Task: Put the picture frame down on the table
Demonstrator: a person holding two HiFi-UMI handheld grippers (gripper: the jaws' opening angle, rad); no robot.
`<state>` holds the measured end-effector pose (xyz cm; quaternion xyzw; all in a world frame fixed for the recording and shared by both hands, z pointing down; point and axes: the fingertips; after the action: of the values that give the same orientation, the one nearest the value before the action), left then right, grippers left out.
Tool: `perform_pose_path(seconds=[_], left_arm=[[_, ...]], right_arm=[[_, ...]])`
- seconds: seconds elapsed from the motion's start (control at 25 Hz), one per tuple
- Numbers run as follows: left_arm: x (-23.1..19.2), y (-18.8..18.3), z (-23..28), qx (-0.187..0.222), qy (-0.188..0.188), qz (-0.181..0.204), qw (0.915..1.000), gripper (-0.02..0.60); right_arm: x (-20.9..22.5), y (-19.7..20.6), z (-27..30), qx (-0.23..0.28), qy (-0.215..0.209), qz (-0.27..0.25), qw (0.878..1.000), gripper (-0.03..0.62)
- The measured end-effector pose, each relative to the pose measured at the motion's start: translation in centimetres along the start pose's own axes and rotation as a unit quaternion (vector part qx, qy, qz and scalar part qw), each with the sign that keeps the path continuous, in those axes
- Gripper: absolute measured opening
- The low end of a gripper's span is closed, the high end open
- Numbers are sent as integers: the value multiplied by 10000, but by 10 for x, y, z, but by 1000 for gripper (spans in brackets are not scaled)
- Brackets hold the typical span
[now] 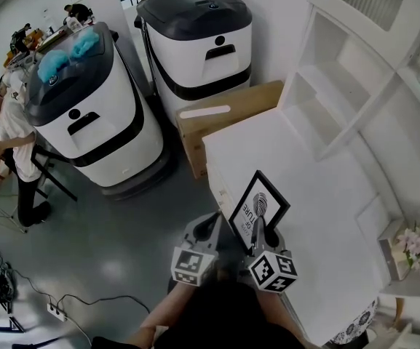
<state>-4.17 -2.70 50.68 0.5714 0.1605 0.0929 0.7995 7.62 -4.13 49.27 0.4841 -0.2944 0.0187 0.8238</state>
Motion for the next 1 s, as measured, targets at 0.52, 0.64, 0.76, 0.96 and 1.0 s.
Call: perform_pose_path(seconds=[0.52, 0.64, 0.76, 0.96, 1.0], left_arm=[[-44, -33, 44, -36, 14, 110, 9999, 11], [-51, -40, 54, -43, 71, 116, 9999, 11], [-58, -46, 63, -39, 115, 127, 9998, 11], [-73, -56, 79, -66, 195, 149, 9997, 11], [-75, -58, 83, -60, 220, 151, 9996, 11]], right_arm=[[-9, -32, 50, 37, 6, 64, 10000, 14], [-10, -39, 62, 46, 42, 86, 9999, 14], [-12, -46, 74, 59, 69, 97, 9999, 14], [-17, -54, 92, 67, 113, 125, 9998, 14], [-18, -56, 95, 75, 127, 129, 9998, 14]])
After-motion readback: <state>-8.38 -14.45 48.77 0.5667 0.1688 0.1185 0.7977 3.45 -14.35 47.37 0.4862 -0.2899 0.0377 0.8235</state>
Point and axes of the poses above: the fingertips, and each gripper's own axes: z forward along the fingers, x to its right, y out of its underside, and after that the axes turned 5 degrees about -x, right-handed
